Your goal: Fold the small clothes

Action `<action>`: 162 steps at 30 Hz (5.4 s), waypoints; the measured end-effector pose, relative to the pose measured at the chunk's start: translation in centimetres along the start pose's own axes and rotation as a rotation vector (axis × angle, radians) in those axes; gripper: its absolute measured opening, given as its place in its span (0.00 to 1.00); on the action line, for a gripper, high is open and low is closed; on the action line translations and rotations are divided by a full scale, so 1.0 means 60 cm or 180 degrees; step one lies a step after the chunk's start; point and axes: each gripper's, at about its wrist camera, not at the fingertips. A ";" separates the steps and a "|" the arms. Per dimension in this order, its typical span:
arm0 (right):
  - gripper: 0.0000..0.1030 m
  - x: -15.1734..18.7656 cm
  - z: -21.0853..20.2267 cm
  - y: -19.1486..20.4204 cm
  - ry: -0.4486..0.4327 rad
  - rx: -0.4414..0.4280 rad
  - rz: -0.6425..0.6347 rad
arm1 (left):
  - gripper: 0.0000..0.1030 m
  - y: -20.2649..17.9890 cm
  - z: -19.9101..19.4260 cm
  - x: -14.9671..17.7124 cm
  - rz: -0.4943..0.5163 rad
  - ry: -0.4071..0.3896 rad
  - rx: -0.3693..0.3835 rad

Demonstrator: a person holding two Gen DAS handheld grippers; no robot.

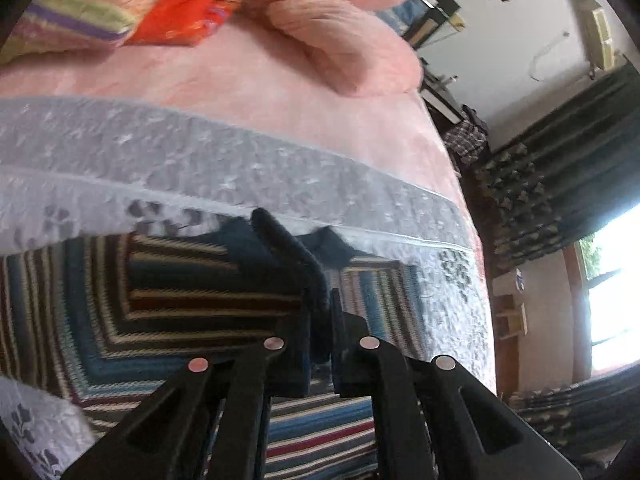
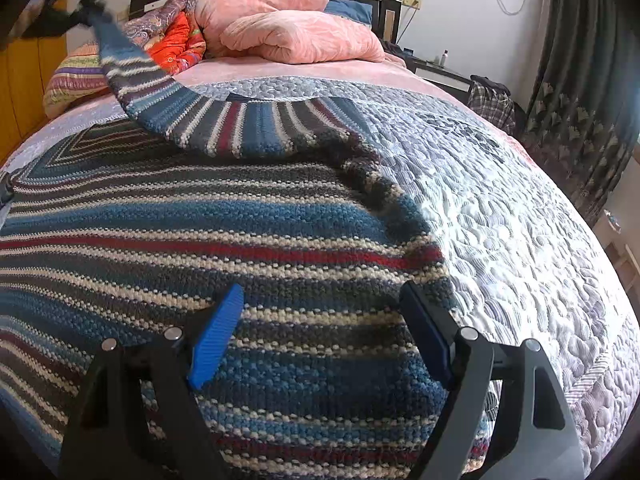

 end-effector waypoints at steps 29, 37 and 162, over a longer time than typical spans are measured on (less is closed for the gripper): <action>0.81 0.004 -0.002 -0.009 -0.0026 0.0015 0.0045 | 0.17 0.201 0.171 0.108 -0.0727 0.0232 -0.0868; 0.83 0.004 -0.001 -0.008 0.0000 0.0054 0.0016 | 0.56 0.337 -0.015 0.130 -0.1149 -0.0311 -0.0685; 0.06 -0.458 0.144 0.031 0.1340 -0.1799 0.0682 | 0.74 0.302 0.044 0.409 -0.1187 -0.1218 0.0749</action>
Point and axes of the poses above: each gripper's, at about its wrist camera, not at the fingertips, and z roughly the way its jaws point, y to its left, x to its underside, and after that the axes turned 1 degree about -x, right-handed
